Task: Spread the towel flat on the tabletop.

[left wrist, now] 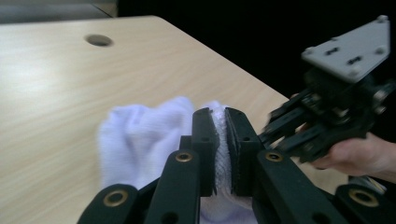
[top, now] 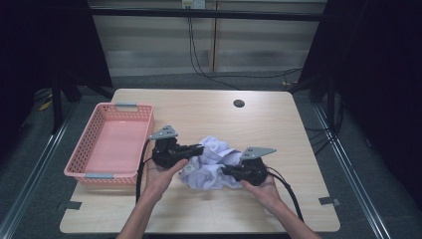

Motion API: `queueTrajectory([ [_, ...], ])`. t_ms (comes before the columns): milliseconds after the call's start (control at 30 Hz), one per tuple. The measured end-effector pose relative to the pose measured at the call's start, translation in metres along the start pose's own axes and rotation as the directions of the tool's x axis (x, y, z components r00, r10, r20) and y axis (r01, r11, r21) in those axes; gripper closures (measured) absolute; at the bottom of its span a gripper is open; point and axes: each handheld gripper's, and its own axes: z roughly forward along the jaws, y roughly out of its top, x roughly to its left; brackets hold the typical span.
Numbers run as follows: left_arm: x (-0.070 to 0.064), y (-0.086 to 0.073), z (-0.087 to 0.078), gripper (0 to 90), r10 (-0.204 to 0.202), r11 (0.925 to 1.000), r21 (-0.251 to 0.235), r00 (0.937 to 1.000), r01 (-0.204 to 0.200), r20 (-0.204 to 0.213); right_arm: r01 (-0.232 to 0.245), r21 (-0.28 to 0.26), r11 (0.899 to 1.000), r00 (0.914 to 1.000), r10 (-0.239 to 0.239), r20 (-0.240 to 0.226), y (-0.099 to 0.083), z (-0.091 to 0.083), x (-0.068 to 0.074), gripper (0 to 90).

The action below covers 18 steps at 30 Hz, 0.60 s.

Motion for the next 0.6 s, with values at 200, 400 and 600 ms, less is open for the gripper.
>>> queueTrajectory([
  [200,0.015,0.020,-0.038,84.2,-0.019,0.9964,-0.084,0.9961,0.012,-0.086,-0.022,-0.146,0.989,0.9948,0.037,0.095,0.026,-0.061,-0.025,86.9],
  [400,0.015,0.035,-0.062,84.6,-0.011,0.9886,-0.150,0.9918,-0.009,-0.128,-0.010,-0.247,0.969,0.9791,0.060,0.194,0.062,-0.109,-0.050,87.1],
  [600,0.009,0.058,-0.094,84.9,0.005,0.9725,-0.228,0.9851,-0.045,-0.172,0.014,-0.311,0.950,0.9433,0.091,0.319,0.100,-0.146,-0.076,87.2],
])
